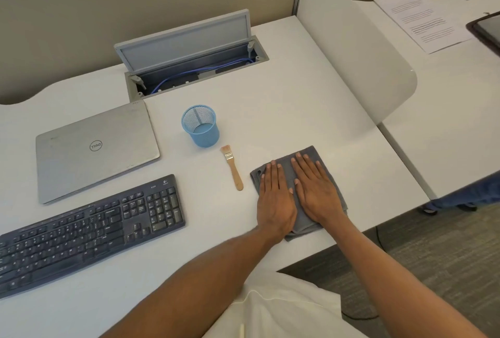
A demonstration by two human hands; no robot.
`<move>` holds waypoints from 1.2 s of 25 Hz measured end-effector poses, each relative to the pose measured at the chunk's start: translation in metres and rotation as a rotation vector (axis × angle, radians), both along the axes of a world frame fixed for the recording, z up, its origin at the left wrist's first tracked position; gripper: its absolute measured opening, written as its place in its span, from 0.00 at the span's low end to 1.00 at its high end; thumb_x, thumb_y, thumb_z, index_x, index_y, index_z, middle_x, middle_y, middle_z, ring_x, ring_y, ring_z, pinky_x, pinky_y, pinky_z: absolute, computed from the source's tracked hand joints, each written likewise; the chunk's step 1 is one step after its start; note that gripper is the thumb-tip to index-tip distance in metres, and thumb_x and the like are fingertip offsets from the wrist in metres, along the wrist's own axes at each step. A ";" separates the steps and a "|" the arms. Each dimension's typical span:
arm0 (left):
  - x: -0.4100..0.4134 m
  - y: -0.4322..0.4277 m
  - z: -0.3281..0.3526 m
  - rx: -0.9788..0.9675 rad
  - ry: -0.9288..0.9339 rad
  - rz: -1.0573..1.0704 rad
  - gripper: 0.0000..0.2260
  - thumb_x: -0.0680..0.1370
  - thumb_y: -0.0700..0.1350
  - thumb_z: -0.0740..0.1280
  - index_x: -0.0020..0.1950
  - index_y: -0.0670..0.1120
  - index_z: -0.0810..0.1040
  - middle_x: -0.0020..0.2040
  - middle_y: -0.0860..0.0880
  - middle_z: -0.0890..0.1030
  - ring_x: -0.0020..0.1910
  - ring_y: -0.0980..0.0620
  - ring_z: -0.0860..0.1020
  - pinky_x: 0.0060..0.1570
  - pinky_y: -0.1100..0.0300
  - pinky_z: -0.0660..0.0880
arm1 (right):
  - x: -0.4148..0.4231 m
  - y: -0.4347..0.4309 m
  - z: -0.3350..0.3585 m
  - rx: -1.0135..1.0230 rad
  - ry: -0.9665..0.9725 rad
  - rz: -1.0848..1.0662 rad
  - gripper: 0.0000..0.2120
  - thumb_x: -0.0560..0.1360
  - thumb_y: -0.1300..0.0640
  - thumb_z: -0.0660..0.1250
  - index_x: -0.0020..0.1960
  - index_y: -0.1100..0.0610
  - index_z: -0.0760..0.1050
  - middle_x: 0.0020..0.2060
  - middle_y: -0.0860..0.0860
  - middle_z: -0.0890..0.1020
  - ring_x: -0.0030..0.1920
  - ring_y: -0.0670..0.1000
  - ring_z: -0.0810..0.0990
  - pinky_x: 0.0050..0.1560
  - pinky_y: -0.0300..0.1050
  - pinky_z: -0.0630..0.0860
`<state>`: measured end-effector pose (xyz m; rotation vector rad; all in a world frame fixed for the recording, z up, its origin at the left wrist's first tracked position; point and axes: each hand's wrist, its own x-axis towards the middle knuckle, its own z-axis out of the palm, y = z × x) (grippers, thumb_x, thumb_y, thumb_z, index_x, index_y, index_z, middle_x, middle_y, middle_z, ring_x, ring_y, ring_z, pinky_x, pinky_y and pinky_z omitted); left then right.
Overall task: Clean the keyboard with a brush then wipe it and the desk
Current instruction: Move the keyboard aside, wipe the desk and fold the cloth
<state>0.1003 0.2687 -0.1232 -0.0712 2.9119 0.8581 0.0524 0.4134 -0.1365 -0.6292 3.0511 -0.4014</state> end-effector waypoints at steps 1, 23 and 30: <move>-0.006 -0.001 -0.001 -0.012 0.003 -0.010 0.34 0.85 0.57 0.31 0.86 0.39 0.44 0.87 0.42 0.44 0.86 0.47 0.43 0.82 0.55 0.34 | -0.005 0.001 0.000 0.012 -0.006 -0.008 0.26 0.87 0.54 0.51 0.84 0.56 0.52 0.82 0.51 0.56 0.83 0.48 0.49 0.82 0.54 0.51; 0.000 -0.068 0.024 0.055 0.068 0.010 0.32 0.85 0.54 0.42 0.86 0.40 0.54 0.87 0.44 0.55 0.86 0.47 0.53 0.85 0.54 0.46 | -0.023 -0.075 0.036 0.023 0.249 0.003 0.17 0.84 0.56 0.56 0.67 0.61 0.74 0.66 0.57 0.78 0.66 0.57 0.75 0.72 0.54 0.68; 0.003 -0.149 0.014 -0.135 0.155 0.115 0.25 0.83 0.40 0.60 0.79 0.33 0.67 0.78 0.35 0.71 0.79 0.37 0.69 0.81 0.44 0.63 | -0.036 -0.151 0.036 -0.073 0.267 0.086 0.12 0.82 0.57 0.61 0.62 0.60 0.76 0.56 0.55 0.80 0.56 0.57 0.78 0.62 0.54 0.74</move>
